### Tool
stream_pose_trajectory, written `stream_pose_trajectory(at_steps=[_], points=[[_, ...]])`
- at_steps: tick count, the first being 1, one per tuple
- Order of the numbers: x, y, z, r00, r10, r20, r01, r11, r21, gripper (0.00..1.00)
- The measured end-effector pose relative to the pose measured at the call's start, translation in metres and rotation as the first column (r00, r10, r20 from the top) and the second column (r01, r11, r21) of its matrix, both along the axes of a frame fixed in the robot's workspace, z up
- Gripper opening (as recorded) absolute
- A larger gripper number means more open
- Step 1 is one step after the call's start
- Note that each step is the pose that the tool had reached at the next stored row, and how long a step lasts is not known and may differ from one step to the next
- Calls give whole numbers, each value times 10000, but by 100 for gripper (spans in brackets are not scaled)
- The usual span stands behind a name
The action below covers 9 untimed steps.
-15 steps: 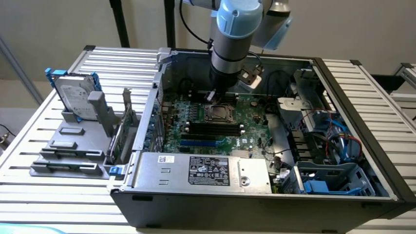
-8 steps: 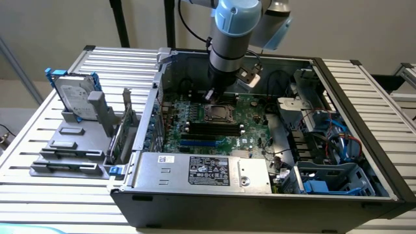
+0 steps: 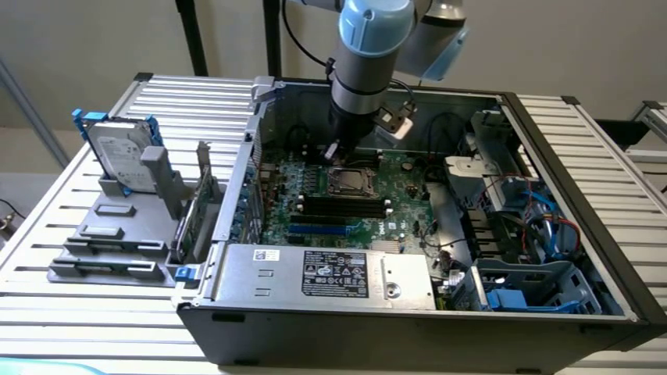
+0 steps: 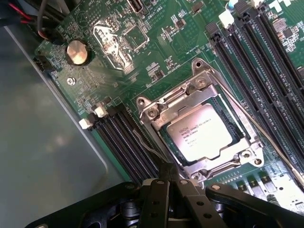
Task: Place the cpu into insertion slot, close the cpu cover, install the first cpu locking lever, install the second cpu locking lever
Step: 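Install the first cpu locking lever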
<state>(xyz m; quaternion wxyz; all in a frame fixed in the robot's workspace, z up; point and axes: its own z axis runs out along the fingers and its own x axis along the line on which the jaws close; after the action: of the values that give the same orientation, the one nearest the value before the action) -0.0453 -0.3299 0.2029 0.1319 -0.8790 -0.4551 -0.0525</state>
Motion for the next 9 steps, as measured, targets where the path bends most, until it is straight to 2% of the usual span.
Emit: stream_pose_trajectory(at_steps=[9], points=[[-19, 30, 1, 10000, 1, -3, -1, 10000, 7, 11]])
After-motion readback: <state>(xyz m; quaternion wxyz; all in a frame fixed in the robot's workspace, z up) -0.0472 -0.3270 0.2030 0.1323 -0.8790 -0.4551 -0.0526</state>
